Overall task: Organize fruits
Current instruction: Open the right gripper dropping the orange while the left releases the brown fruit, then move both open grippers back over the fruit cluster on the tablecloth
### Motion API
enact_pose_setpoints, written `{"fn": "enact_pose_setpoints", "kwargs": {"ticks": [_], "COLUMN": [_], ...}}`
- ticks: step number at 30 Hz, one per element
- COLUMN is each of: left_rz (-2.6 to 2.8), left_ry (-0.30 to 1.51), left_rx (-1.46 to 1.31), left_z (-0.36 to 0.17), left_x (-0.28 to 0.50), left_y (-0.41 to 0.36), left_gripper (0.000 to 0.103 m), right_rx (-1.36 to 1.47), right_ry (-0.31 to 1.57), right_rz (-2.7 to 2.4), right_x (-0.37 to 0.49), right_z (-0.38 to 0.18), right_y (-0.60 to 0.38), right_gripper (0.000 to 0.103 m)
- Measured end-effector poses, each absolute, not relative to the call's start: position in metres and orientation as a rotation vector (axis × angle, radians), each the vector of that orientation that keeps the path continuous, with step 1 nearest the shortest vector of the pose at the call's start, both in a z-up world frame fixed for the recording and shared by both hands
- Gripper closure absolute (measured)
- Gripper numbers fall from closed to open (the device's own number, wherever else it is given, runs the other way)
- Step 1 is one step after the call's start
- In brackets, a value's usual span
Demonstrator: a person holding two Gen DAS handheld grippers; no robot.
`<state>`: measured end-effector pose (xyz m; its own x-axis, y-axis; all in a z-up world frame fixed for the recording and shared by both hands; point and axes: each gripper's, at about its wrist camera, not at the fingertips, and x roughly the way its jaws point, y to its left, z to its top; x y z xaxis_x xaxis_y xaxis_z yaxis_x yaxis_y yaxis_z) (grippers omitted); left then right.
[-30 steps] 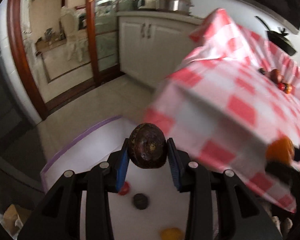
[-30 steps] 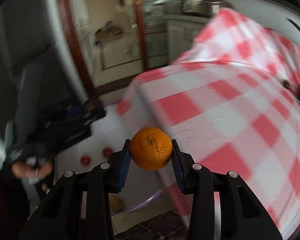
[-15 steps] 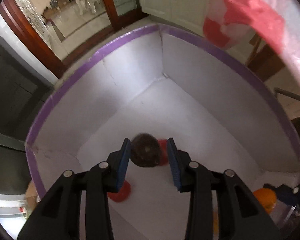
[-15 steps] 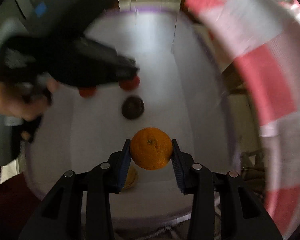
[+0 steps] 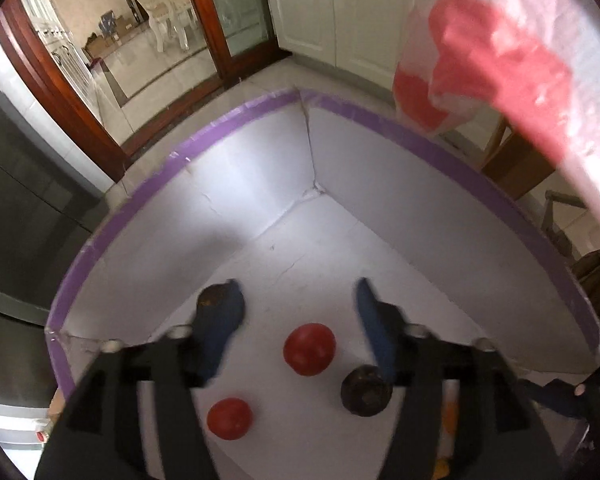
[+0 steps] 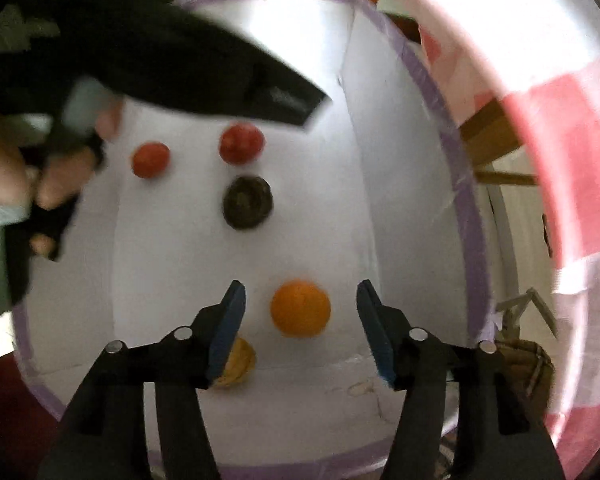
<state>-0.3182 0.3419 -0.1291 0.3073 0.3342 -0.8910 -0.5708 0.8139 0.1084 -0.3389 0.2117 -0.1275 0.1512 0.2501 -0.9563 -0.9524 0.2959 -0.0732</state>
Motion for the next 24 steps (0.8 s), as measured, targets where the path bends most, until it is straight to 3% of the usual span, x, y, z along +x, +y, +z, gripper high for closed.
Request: {"fn": "enact_pose_setpoints", "kwargs": {"ticks": [2, 10, 13, 18, 24], "left_rz": [0.622, 0.66, 0.642, 0.494, 0.274], "left_ry": [1.078, 0.889, 0.76, 0.604, 0.604], "left_rx": [-0.222, -0.142, -0.133, -0.123, -0.089], "left_z": [-0.12, -0.058, -0.019, 0.047, 0.07], "left_x": [-0.321, -0.324, -0.318, -0.288, -0.218], "left_y": [0.336, 0.319, 0.302, 0.245, 0.158], "left_gripper": [0.024, 0.008, 0.002, 0.002, 0.002], "right_rx": [-0.833, -0.584, -0.477, -0.307, -0.161], "right_ry": [1.018, 0.905, 0.812, 0.651, 0.636], "right_rz": [1.055, 1.125, 1.108, 0.971, 0.696], "right_x": [-0.343, -0.327, -0.311, -0.277, -0.221], "right_z": [-0.113, -0.021, 0.022, 0.078, 0.084], "right_y": [0.207, 0.168, 0.144, 0.075, -0.015], "right_gripper": [0.041, 0.036, 0.029, 0.022, 0.021]}}
